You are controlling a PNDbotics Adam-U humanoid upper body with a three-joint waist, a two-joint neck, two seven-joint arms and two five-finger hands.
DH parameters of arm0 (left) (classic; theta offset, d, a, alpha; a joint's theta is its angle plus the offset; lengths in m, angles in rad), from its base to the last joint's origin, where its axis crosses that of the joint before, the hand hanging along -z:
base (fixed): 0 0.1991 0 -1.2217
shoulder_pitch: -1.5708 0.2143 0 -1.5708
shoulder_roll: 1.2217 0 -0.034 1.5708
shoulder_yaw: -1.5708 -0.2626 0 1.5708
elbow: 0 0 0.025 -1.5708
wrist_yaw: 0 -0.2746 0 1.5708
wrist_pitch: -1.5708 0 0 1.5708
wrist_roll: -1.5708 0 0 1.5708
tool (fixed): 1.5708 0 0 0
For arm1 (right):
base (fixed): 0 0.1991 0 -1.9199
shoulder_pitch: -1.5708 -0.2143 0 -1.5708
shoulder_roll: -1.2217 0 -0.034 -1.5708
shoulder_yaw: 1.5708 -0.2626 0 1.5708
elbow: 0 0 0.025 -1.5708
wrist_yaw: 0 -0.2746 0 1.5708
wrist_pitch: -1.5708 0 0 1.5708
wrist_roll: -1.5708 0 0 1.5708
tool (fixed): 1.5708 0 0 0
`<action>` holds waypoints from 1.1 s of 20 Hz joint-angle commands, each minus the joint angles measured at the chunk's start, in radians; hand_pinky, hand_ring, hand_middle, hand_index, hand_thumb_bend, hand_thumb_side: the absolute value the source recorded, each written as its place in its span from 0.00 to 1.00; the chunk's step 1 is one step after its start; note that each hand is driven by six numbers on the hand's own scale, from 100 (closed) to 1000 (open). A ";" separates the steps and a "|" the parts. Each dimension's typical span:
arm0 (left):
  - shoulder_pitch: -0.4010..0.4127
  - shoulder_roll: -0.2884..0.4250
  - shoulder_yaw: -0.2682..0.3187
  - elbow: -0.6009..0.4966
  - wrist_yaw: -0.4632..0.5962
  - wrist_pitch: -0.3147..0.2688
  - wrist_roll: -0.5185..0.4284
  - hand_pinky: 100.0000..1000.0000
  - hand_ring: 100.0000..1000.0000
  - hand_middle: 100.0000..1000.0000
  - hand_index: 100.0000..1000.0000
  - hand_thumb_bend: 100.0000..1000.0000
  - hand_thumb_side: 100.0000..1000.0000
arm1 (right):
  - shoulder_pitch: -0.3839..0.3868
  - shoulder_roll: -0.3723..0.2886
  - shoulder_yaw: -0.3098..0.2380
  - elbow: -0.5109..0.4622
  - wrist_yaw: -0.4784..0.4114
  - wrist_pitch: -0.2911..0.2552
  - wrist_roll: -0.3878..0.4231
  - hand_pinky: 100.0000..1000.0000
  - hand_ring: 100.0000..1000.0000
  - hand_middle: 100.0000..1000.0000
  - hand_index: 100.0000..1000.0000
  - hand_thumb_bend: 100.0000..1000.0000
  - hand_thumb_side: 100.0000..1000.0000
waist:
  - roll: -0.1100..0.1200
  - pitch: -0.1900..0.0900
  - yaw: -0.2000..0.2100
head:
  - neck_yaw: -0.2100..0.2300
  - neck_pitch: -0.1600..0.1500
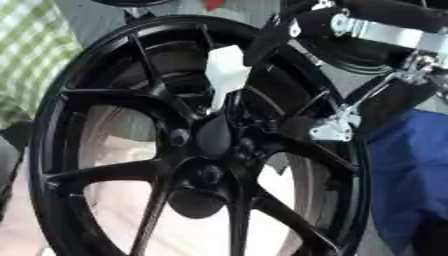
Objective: Pull the pin out of the wheel hub.
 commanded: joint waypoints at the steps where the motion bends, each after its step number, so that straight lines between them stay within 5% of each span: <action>1: -0.015 0.007 0.000 -0.021 -0.002 -0.001 -0.005 0.88 0.67 0.52 0.77 0.06 0.52 | -0.018 -0.012 -0.005 -0.012 0.004 0.023 -0.011 0.77 0.78 0.73 0.83 0.31 0.00 | 0.011 -0.021 0.006 | -0.015 -0.017; 22: -0.012 -0.009 0.000 -0.021 -0.002 -0.006 -0.007 0.89 0.67 0.51 0.77 0.06 0.52 | -0.030 0.005 -0.019 0.002 0.079 0.139 -0.189 0.78 0.81 0.76 0.84 0.36 0.00 | 0.011 -0.019 0.061 | -0.076 -0.042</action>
